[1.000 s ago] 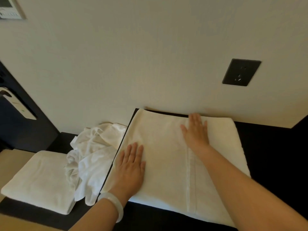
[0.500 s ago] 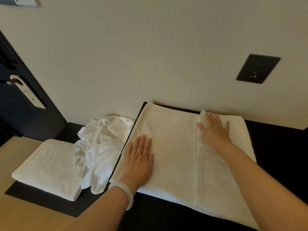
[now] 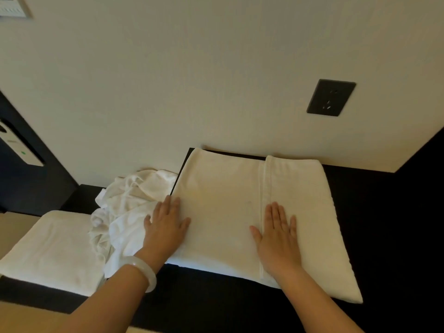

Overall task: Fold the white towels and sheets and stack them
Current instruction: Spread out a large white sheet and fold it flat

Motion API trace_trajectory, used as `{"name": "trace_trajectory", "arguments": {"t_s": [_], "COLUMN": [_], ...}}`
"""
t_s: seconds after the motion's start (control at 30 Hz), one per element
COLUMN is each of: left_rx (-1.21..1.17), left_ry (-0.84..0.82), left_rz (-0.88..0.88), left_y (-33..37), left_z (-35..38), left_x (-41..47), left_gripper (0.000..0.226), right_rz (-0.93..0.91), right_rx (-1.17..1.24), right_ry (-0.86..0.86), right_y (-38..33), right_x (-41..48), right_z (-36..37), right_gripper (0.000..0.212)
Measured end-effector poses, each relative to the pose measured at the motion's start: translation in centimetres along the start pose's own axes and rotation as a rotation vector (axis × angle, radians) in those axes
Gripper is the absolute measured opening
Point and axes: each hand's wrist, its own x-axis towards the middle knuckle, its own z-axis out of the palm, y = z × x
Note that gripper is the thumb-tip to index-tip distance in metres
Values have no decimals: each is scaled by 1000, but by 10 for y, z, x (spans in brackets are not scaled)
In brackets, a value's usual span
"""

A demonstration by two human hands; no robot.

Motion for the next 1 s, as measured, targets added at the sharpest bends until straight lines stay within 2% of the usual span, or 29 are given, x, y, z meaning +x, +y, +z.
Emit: {"name": "trace_trajectory", "arguments": {"t_s": [0.17, 0.27, 0.33, 0.4, 0.5, 0.57, 0.67, 0.8, 0.9, 1.0], "left_rx": [-45, -132, -233, -364, -813, -1058, -1175, -983, -836, -702], "left_ry": [-90, -184, -273, -344, -473, -506, -523, -477, -490, -684], "left_rz": [-189, -292, -315, -342, -464, -470, -340, -19, 151, 290], "left_y": [-6, -5, -5, -7, -12, -8, 24, 123, 211, 269], "left_z": [-20, -30, -38, -47, -67, -80, -96, -106, -88, -52], "left_x": [1, 9, 15, 19, 21, 19, 15, 13, -3, -31], "left_gripper": [83, 96, 97, 85, 55, 35, 33, 36, 54, 64], "right_rz": [-18, -31, -42, -45, -19, 72, 246, 350, 410, 501], "right_rx": [87, 257, 356, 463, 667, 902, 1260, 1594, 1631, 1426], "right_ry": [-35, -67, -71, -67, -65, -106, -196, -186, -17, 120], "right_y": [1, 8, 12, 14, 17, 21, 30, 54, 82, 110], "right_x": [2, 4, 4, 3, 1, -3, -4, 5, 9, 8], "right_z": [-7, -13, -18, -23, -31, -42, -59, -83, -100, -102], "right_gripper": [74, 65, 58, 53, 46, 44, 46, 48, 34, 24]}}
